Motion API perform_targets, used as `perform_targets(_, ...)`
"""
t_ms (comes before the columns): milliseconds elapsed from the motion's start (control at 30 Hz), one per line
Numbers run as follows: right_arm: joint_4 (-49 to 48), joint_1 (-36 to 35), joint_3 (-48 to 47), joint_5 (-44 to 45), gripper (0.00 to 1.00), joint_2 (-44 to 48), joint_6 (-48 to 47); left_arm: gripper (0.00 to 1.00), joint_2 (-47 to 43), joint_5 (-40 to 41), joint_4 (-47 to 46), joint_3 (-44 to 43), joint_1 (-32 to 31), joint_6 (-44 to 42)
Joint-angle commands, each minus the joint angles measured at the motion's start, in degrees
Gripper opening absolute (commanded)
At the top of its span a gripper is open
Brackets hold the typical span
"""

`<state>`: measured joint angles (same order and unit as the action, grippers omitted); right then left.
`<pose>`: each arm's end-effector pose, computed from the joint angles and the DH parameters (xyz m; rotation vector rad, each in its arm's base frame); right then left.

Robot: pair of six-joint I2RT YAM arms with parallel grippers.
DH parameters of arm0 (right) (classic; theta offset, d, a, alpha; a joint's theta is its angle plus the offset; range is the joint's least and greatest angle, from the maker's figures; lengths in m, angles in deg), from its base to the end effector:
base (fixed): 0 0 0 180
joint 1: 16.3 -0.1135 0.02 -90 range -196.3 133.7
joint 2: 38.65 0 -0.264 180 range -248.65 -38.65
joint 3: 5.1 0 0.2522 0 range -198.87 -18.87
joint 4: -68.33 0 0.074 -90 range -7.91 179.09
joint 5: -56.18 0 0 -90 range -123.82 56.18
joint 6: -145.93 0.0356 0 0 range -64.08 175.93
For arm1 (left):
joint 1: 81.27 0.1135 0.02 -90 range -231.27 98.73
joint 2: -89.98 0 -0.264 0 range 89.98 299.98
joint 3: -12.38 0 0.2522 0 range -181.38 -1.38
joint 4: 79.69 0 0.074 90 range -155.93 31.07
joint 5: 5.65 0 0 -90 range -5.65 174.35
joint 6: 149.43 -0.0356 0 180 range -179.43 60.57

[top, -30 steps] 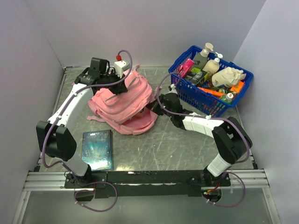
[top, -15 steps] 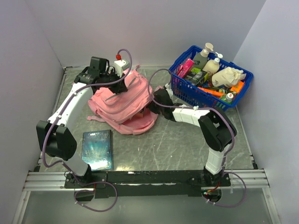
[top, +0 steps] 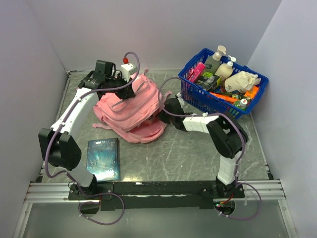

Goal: Pack the student bag
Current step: Place the book in the student bag.

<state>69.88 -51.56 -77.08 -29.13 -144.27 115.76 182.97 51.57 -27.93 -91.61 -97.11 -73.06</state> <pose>0.3206 0.2231 0.1649 0.5399 2.2485 0.8204 0.3411 -0.1168 0.3574 0.8509 2.0633 -0.6700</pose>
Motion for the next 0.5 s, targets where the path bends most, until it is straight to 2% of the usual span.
perform_targets(0, -3.70, -1.12, -5.58, -2.84, 0.00, -4.58, 2.04, 0.01, -1.67, -6.69, -5.22, -2.92, -0.25, 1.06)
perform_targets(167, -5.72, -2.26, -10.07, -4.51, 0.00, -8.45, 4.76, 0.01, -1.32, -7.48, -6.01, -2.31, -0.34, 0.97)
perform_targets(367, -16.25, -4.02, -13.06, -4.96, 0.00, -12.50, 8.54, 0.01, -0.27, -8.54, -4.78, -2.66, -1.74, -0.34)
perform_targets(467, -15.57, -3.85, -13.59, -4.86, 0.00, -12.50, 7.93, 0.01, -0.44, -7.92, -3.99, -3.01, -2.62, -1.05)
